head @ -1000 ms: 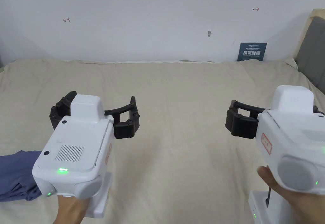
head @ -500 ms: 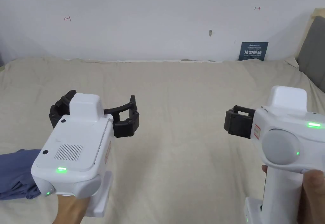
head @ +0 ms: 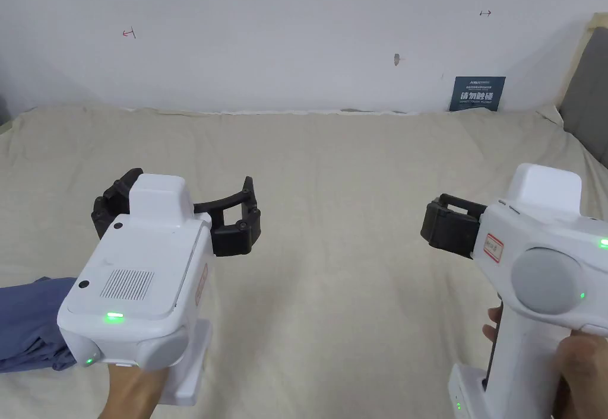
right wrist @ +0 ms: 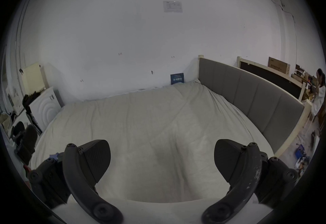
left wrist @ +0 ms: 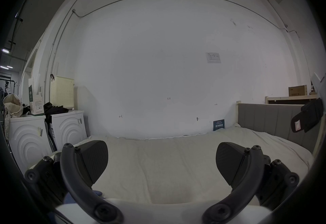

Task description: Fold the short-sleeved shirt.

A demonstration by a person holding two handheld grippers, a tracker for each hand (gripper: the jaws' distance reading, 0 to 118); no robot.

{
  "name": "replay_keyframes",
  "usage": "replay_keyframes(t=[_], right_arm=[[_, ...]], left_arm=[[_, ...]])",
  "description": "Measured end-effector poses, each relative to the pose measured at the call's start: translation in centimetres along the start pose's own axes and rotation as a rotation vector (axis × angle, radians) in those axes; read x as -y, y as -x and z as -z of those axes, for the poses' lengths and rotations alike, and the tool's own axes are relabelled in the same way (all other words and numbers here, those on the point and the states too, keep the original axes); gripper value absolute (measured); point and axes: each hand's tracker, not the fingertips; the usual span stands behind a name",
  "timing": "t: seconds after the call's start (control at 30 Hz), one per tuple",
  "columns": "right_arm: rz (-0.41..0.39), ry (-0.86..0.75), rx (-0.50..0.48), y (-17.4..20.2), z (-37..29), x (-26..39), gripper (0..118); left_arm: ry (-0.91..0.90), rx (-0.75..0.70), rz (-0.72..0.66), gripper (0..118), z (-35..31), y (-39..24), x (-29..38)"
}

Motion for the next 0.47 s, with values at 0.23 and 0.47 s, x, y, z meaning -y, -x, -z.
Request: replay_keyframes(t=[0.23, 0.47], right_arm=[[-0.041, -0.15, -0.085, -0.7, -0.1, 0.3, 118], [-0.127, -0.258, -0.047, -0.3, -0.1, 1.2, 118]], left_arm=[[-0.005, 0.001, 0.0, 118, 0.0, 0.0, 0.0], [-0.013, 0.004, 0.005, 118, 0.0, -0.2, -0.1]])
